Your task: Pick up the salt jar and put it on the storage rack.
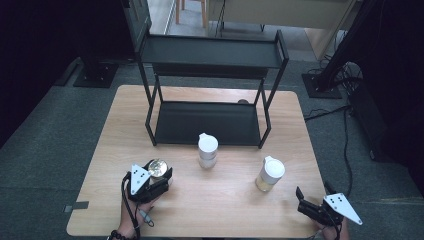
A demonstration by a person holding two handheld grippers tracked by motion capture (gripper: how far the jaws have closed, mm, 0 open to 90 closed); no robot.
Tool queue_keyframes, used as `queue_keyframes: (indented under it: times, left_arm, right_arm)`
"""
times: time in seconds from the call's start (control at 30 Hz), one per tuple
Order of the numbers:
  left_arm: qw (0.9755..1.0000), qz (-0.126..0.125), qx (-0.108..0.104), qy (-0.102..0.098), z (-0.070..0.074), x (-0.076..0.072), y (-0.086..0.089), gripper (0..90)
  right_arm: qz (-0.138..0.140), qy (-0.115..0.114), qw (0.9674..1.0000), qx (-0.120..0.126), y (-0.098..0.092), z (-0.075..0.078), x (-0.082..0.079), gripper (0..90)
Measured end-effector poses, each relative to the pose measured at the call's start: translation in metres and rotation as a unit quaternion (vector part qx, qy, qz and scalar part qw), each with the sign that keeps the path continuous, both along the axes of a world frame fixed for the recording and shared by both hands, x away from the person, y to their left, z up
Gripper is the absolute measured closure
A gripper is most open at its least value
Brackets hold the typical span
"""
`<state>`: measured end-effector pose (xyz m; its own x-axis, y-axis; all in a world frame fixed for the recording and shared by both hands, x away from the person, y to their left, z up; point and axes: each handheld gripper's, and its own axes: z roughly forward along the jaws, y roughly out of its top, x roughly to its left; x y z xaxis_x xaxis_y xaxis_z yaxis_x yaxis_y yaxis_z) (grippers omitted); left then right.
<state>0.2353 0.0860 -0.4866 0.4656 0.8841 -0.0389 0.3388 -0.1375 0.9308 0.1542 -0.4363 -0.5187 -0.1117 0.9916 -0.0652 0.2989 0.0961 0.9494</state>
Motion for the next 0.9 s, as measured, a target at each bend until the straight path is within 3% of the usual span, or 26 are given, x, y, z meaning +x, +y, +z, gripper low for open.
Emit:
queue_keyframes:
  times: [0.33,0.5,0.7,0.9]
  left_arm:
    - [0.9999,0.011,-0.007,0.003,0.005,0.014,-0.009,31.6]
    - [0.9999,0.011,0.003,0.0,0.007,0.024,-0.016,31.7]
    - [0.9998,0.017,-0.012,0.001,0.009,0.034,-0.021,31.7]
    - [0.9999,0.014,0.001,-0.004,0.011,0.039,-0.028,31.8]
  right_arm:
    - [0.001,0.001,1.0,0.001,0.0,0.0,0.0,0.1]
    - [0.002,0.002,1.0,0.002,-0.001,0.0,0.0,0.1]
    - [0.003,0.006,1.0,0.005,-0.002,0.0,0.001,0.1]
    - [0.005,0.007,1.0,0.004,-0.002,0.0,0.001,0.1]
